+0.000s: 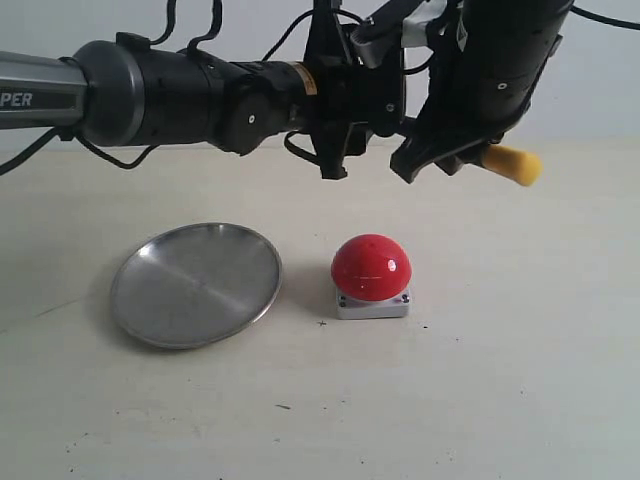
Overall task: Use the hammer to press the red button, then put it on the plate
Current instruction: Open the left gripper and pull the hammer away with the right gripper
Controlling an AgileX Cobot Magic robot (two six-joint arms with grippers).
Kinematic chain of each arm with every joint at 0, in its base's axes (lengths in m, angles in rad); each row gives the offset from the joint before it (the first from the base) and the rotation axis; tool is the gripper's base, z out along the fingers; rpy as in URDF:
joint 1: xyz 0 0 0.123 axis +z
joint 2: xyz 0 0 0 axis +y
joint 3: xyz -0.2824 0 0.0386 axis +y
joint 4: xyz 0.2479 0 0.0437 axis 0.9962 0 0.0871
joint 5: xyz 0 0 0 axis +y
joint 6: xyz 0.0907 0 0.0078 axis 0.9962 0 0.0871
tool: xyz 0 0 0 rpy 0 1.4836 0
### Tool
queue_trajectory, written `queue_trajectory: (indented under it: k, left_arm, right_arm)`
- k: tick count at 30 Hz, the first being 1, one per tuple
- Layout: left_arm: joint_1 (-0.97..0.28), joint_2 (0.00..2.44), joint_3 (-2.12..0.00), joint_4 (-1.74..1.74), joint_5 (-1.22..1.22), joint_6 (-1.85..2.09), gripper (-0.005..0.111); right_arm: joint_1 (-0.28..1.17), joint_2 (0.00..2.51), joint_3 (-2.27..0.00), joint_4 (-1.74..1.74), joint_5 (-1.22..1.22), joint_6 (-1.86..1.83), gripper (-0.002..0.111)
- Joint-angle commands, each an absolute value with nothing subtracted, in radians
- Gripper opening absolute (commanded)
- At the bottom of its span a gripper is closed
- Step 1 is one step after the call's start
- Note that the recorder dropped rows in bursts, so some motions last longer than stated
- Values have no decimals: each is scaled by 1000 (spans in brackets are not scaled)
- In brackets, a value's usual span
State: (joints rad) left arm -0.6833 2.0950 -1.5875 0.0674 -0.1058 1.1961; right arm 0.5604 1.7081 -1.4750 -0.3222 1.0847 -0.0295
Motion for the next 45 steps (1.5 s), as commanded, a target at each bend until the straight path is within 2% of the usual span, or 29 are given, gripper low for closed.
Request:
queue_trajectory:
  k: [1, 13, 29, 41, 43, 45]
  left_arm:
    - [-692, 2067, -1605, 42, -223, 1170, 73]
    - [-685, 2069, -1605, 42, -271, 1173, 73]
    - [-668, 2069, -1605, 39, -453, 1170, 73]
    - [-615, 2069, -1605, -191, -507, 1170, 73]
    - [-608, 2069, -1605, -272, -492, 1170, 71]
    - [-604, 2069, -1605, -375, -468, 1173, 64]
  right_arm:
    - [562, 1692, -1472, -339, 1050, -15, 0]
    - [560, 1616, -1472, -377, 1111, -22, 0]
    - [364, 1641, -1472, -348, 1020, 0, 0]
    - [194, 1631, -1472, -127, 1006, -40, 0]
    - [166, 1616, -1472, -38, 983, -57, 0]
    - [139, 1593, -1472, 60, 952, -91, 0]
